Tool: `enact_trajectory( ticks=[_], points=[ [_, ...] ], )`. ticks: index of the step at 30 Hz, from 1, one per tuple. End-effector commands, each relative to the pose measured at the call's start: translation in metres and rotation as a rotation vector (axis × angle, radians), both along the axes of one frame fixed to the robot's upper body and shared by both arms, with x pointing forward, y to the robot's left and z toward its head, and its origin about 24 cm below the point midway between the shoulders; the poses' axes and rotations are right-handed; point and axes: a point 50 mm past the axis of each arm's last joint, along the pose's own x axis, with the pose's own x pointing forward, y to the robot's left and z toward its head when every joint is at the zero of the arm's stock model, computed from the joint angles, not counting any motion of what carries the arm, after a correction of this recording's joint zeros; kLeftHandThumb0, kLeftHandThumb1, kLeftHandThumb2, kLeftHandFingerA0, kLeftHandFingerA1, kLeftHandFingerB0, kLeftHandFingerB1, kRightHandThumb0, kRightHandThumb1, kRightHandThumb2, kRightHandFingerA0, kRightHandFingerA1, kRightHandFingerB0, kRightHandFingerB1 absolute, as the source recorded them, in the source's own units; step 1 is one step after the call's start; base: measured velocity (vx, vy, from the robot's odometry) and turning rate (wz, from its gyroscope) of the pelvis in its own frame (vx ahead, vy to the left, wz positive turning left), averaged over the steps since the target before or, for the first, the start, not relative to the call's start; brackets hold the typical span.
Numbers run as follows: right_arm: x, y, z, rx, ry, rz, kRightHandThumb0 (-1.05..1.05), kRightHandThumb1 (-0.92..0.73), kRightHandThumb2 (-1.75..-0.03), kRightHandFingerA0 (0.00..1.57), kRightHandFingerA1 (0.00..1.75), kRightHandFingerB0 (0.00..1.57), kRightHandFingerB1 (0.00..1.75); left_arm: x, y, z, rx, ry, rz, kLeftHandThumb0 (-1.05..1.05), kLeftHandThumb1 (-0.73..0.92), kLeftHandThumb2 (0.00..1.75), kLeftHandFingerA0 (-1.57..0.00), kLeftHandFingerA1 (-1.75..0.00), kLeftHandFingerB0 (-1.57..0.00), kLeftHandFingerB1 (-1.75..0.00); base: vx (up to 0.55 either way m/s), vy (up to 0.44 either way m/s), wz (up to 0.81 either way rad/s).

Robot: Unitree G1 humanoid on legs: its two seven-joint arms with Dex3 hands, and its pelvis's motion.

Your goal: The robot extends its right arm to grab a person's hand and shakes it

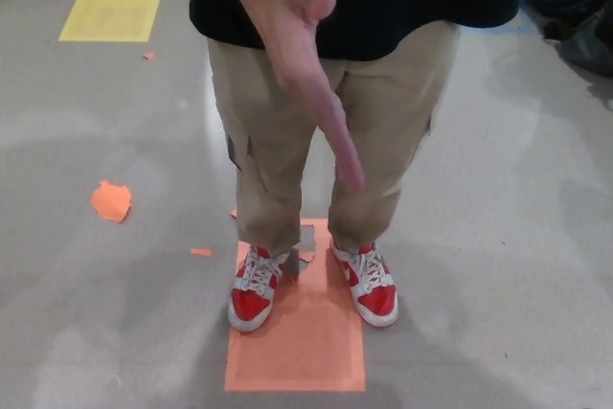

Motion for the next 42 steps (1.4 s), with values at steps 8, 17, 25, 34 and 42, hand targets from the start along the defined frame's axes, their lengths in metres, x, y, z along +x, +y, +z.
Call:
enact_trajectory(
  ticks=[8, 17, 25, 34, 42],
  points=[
    [0.058, 0.08, 0.149, 0.014, -0.852, 0.276, -0.91, -0.84, -1.16, 0.16, 0.42, 0.0, 0.12, -0.004, 0.003, 0.003, -0.016, 0.004, -0.063, -0.48, 0.61, 0.92, -0.32, -0.5, -0.21, -0.44, 0.0, 0.0, 0.0],
    [0.036, 0.131, 0.266, 0.055, -1.133, 0.509, -0.94, -0.87, -1.2, 0.0, 0.23, 0.0, 0.11, -0.008, 0.006, 0.002, 0.005, 0.008, -0.054, -0.46, 0.79, 0.64, -0.36, -0.33, -0.3, -0.32, 0.0, 0.0, 0.0],
    [0.045, 0.173, 0.334, 0.08, -1.27, 0.615, -0.95, -0.85, -1.2, 0.0, 0.18, 0.0, 0.12, -0.008, 0.005, 0.0, 0.023, 0.029, -0.051, -0.51, 0.61, 0.9, -0.31, -0.49, -0.22, -0.44, 0.0, 0.0, 0.0],
    [0.049, 0.199, 0.37, 0.092, -1.299, 0.668, -0.89, -0.81, -1.19, 0.0, 0.25, 0.0, 0.2, -0.007, 0.005, 0.001, 0.01, 0.022, -0.045, -0.56, 0.61, 0.91, -0.32, -0.49, -0.23, -0.44, 0.0, 0.0, 0.0],
    [0.052, 0.209, 0.393, 0.092, -1.323, 0.679, -0.86, -0.75, -1.13, 0.0, 0.34, 0.0, 0.26, -0.007, 0.006, 0.002, -0.018, 0.007, -0.036, -0.54, 0.61, 0.9, -0.33, -0.49, -0.25, -0.45, 0.0, 0.0, 0.0]
  ],
)
